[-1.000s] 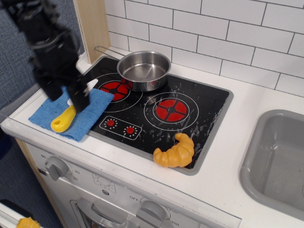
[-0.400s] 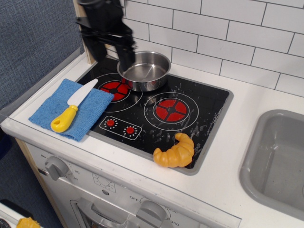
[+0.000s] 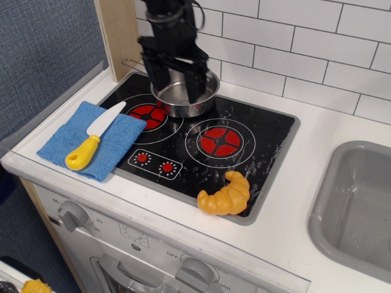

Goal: Move the silver pan to the right stove burner closer to the crescent.

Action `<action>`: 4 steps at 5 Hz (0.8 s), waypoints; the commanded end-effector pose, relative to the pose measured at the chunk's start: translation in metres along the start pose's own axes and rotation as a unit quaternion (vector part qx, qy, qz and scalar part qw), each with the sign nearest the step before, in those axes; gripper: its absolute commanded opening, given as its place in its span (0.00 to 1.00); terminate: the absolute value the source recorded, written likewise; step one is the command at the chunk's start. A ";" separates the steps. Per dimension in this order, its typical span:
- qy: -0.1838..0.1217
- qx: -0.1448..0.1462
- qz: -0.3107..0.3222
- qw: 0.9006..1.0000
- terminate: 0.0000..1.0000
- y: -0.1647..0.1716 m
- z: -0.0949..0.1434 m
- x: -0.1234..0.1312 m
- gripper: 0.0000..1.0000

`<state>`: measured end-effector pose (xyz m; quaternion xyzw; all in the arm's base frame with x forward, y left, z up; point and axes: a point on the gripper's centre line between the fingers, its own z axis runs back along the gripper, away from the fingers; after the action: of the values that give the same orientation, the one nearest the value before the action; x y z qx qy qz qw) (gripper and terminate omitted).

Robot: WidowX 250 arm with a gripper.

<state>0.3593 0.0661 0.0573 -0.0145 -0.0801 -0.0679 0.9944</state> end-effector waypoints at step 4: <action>0.010 0.032 -0.026 0.999 0.00 0.013 -0.035 0.027 0.00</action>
<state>0.3885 0.0681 0.0142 0.0133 -0.0544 -0.0965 0.9938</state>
